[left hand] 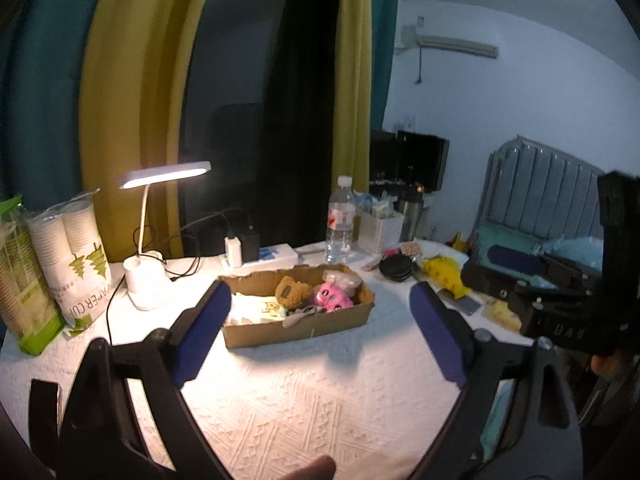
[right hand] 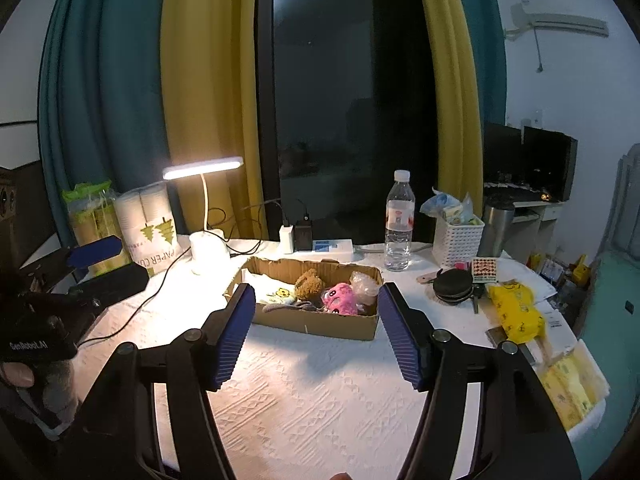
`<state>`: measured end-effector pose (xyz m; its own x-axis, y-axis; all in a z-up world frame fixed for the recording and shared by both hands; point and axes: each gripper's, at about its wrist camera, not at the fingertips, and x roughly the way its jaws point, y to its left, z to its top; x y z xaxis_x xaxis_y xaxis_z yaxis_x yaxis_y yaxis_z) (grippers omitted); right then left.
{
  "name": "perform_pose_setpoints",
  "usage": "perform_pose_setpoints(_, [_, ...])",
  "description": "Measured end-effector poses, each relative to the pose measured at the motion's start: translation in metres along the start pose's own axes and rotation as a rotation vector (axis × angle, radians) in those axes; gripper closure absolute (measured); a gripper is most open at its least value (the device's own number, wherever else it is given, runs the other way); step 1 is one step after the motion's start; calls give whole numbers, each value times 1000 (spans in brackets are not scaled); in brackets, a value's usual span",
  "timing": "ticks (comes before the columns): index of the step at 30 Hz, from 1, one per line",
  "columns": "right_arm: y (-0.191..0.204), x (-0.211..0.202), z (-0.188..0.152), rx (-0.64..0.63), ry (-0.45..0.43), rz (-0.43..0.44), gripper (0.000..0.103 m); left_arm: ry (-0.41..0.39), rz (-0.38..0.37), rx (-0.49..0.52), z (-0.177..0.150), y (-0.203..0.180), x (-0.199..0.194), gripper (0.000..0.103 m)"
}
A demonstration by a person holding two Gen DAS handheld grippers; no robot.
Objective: Organize soft objects
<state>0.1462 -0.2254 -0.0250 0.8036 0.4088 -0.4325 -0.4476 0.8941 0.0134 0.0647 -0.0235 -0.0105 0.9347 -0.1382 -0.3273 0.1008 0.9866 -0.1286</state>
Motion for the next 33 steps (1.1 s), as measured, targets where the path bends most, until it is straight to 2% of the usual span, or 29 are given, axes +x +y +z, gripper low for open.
perform_pose_setpoints(4, [6, -19, 4, -5, -26, -21, 33, -24, 18, 19, 8, -5, -21, 11])
perform_pose_setpoints(7, [10, -33, 7, -3, -53, -36, 23, -33, 27, 33, 13, -9, -31, 11])
perform_pose_setpoints(16, [9, -63, 17, 4, -109, -90, 23, -81, 56, 69, 23, -19, -52, 11])
perform_pose_setpoints(33, [6, -63, 16, 6, -112, -94, 23, -101, 41, 87, 26, -21, -56, 11])
